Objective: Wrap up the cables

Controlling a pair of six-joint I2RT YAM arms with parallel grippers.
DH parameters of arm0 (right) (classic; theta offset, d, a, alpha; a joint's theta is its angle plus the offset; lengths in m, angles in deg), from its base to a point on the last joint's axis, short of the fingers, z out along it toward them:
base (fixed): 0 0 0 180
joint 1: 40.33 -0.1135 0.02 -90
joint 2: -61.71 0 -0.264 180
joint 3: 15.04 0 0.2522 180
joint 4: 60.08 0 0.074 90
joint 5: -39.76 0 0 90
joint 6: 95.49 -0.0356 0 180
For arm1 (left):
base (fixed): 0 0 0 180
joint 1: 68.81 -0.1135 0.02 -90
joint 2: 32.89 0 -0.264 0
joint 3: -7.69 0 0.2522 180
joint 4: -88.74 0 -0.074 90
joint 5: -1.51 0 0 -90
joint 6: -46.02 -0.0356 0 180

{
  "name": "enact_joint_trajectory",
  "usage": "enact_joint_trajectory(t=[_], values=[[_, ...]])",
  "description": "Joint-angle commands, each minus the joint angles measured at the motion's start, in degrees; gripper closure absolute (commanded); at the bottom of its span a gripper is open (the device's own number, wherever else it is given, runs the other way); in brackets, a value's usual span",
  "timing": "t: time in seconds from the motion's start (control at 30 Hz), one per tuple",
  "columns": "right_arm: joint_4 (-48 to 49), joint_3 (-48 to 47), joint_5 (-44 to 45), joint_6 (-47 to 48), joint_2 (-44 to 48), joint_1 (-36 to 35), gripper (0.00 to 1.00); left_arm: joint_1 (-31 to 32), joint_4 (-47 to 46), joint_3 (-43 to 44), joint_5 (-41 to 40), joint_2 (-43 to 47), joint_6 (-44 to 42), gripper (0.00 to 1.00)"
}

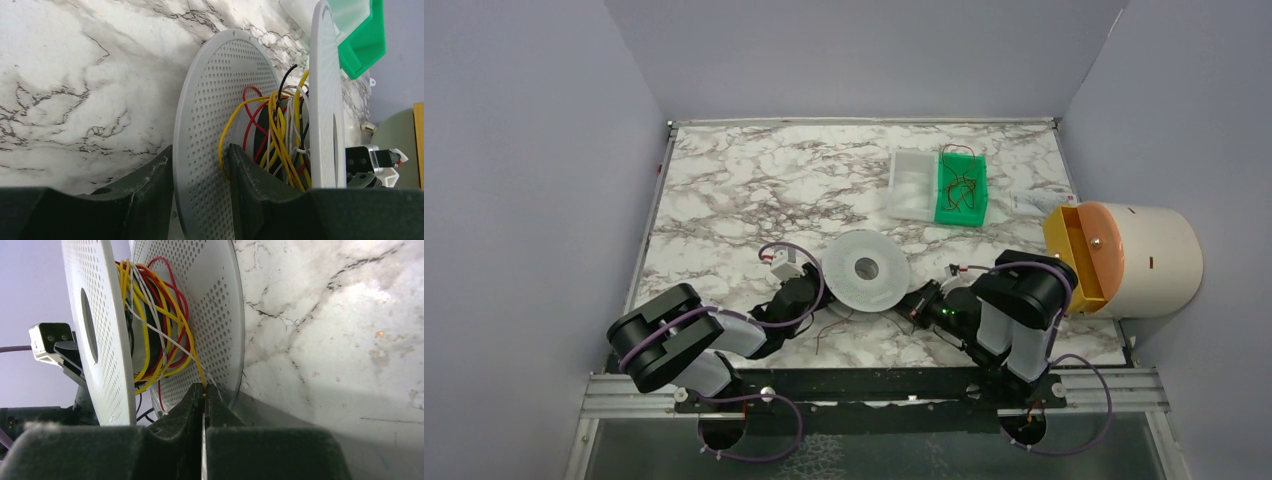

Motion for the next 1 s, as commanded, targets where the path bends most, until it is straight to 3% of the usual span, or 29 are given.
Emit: enact_joint_trajectory(t=[0.0,0.43,0.67,0.97], values=[[15.7,0.5,-1.2,3.3,-0.6,-0.7,0.91,1.3,3.9,0.6,13.3,-0.5,-3.3,0.55],[10.1,1.9,-2.4,4.9,6.9,-0.8,0.73,0.1,6.1,-0.6,14.7,2.1,-5.0,0.44],[-8.1,2.5,0.9,7.8,19.6,-0.8,0.67,-3.3,9.3,-2.1,15.3,6.7,-5.9,0.43],[-38.5,0.9,5.6,13.6,42.1,-0.8,0.64,-5.8,15.6,-2.8,14.8,15.1,-8.2,0.42]])
